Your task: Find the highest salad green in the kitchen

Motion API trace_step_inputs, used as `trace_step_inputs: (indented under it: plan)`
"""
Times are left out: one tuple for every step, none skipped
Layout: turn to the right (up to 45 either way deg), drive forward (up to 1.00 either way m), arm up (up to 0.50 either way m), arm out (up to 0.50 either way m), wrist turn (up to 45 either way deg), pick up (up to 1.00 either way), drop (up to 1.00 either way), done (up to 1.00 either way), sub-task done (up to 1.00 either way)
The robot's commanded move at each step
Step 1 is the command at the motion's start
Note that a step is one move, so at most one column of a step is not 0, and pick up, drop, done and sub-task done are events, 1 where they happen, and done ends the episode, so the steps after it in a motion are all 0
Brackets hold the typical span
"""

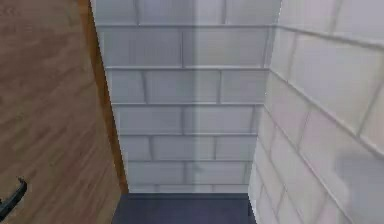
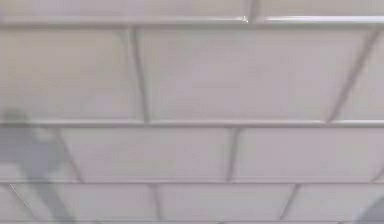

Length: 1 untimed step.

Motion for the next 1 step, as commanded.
trace_step_inputs:
  plan:
    - [-45.0, 0.0, 0.0, 0.0, 0.0, 0.0, 0.0, 0.0, 0.0]
